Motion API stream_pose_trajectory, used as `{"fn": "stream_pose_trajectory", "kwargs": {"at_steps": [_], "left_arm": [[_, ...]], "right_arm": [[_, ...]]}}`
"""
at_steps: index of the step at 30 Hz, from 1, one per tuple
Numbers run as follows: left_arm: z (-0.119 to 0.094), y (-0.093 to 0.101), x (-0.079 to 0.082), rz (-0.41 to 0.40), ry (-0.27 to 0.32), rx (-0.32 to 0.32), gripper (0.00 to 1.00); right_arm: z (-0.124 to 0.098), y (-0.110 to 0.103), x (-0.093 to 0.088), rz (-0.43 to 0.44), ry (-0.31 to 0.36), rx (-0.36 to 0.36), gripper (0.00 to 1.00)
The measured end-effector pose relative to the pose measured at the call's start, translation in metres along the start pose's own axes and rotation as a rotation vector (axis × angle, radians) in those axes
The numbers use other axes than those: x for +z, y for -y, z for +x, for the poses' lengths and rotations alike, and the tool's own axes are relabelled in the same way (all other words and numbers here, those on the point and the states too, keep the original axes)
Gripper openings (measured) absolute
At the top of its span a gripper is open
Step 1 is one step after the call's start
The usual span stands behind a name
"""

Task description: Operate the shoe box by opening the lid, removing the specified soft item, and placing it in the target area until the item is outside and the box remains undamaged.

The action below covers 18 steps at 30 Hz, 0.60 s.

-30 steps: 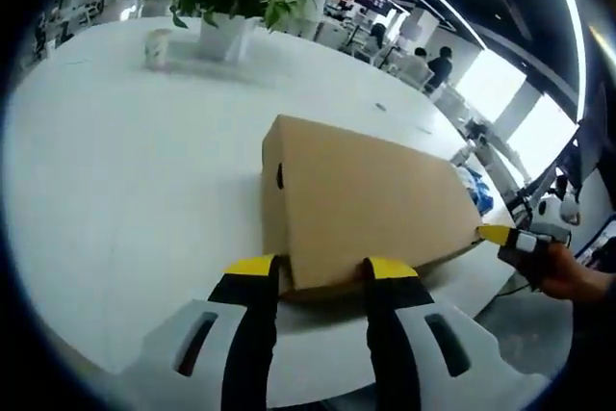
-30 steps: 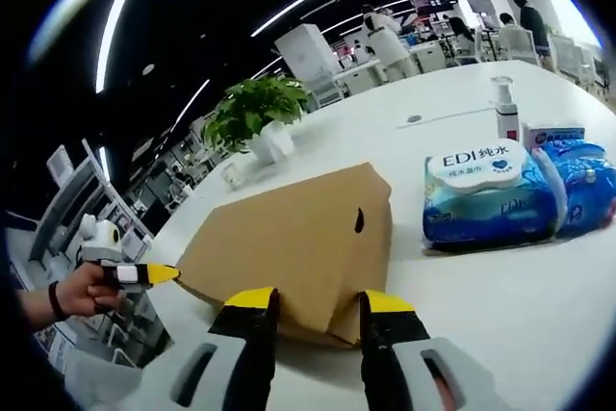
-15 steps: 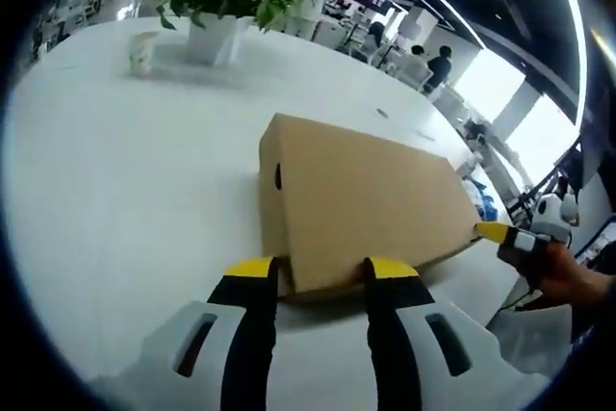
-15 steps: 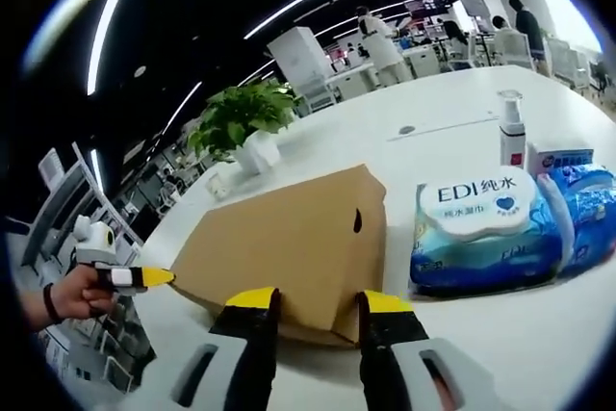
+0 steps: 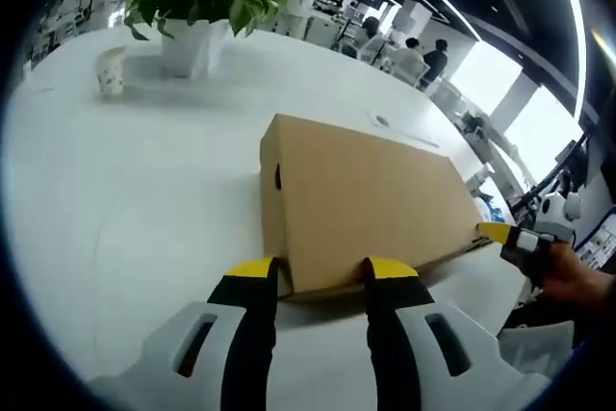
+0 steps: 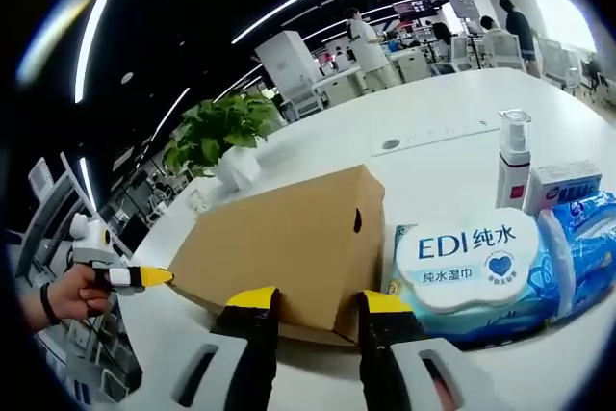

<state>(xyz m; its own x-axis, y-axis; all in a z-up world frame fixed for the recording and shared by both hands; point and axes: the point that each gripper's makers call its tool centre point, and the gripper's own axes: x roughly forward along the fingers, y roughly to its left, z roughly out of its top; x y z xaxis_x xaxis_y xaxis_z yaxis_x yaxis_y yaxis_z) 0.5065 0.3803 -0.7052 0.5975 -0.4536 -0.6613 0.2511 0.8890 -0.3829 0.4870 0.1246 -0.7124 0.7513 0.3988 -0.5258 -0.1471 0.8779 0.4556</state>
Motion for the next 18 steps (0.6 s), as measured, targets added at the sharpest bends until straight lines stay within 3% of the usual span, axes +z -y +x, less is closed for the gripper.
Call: {"fn": "stream_pose_trajectory", "kwargs": {"at_steps": [15,18], "left_arm": [[-0.006,0.004,-0.003,0.018,0.013,0.008,0.36],[-0.013,0.007,-0.005,0.043,0.026,-0.001,0.42]], "right_arm": [[-0.002,0.005,0.001,0.02,-0.045,0.014,0.33],[-0.019,0.005,0.013,-0.033,0.008,0.033,0.37]]}}
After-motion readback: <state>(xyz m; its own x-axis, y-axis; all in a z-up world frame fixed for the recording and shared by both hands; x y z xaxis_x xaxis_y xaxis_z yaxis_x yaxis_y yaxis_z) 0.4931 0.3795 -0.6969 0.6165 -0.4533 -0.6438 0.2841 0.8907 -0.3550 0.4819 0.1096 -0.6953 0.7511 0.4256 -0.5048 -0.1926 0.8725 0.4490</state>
